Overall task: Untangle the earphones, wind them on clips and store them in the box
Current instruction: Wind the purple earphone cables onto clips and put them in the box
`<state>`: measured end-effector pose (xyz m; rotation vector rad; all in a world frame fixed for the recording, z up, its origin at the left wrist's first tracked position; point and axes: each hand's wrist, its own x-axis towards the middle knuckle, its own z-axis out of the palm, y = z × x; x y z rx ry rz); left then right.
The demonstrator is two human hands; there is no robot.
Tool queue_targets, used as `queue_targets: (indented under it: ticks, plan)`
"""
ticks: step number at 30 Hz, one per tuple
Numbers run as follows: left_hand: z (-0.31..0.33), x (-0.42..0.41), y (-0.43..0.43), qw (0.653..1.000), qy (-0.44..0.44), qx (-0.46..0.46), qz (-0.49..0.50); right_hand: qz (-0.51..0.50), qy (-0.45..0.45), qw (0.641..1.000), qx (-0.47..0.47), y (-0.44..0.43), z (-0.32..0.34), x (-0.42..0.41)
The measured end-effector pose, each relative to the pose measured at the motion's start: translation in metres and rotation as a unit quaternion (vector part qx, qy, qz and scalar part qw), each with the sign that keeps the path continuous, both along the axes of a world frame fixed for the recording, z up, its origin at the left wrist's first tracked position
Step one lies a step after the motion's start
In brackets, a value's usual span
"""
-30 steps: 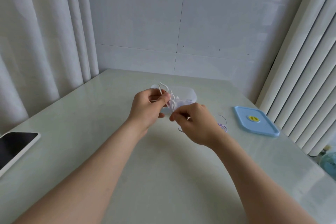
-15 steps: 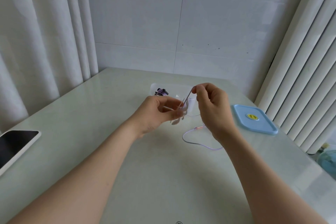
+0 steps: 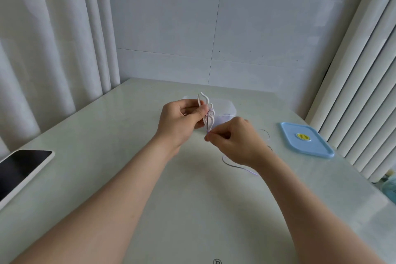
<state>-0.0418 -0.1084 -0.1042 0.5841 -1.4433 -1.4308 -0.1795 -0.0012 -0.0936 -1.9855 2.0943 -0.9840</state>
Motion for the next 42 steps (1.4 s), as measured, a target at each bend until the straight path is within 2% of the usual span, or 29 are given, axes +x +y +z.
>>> queue_targets:
  ticks: [3,8,10,12,15,20,24,27,30,33,39,42]
  plan:
    - [-0.003,0.001,-0.004,0.998,-0.047,-0.016,0.026,0.034,-0.045,0.998,-0.032,0.004,0.003,0.001]
    - [-0.009,0.004,-0.009,0.98,-0.154,-0.127,0.005,-0.038,-0.123,0.981,-0.145,0.002,0.004,-0.004]
    - [-0.01,0.007,-0.007,0.976,-0.164,-0.137,-0.045,-0.062,-0.147,0.97,-0.183,-0.001,0.006,-0.007]
    - [-0.009,0.008,-0.004,0.974,-0.153,-0.13,-0.103,-0.096,-0.138,0.962,-0.216,-0.003,0.007,-0.013]
    - [-0.007,0.007,0.001,0.964,-0.171,-0.147,-0.14,-0.135,-0.081,0.958,-0.24,-0.005,0.004,-0.022]
    - [-0.007,0.006,0.004,0.945,-0.229,-0.194,-0.133,-0.2,0.035,0.959,-0.195,-0.005,-0.004,-0.027]
    - [-0.004,0.003,0.005,0.972,-0.142,-0.14,-0.126,-0.215,0.036,0.974,-0.057,-0.007,-0.009,-0.035]
    - [-0.005,-0.002,0.002,0.987,-0.091,-0.098,-0.091,-0.131,0.011,0.991,0.012,-0.007,-0.011,-0.03]
    - [-0.008,-0.004,0.0,0.996,-0.057,-0.05,-0.046,-0.035,-0.01,0.999,0.025,-0.003,-0.007,-0.018]
    - [-0.007,-0.006,0.0,0.998,-0.046,-0.016,-0.034,0.018,-0.034,0.999,0.024,0.002,-0.002,-0.012]
    - [-0.002,-0.008,0.006,0.997,-0.029,0.062,-0.046,0.062,-0.06,0.996,0.036,0.007,0.001,-0.011]
    - [-0.006,-0.007,0.002,0.997,-0.06,0.037,-0.021,0.072,-0.073,0.995,0.011,0.006,0.003,-0.007]
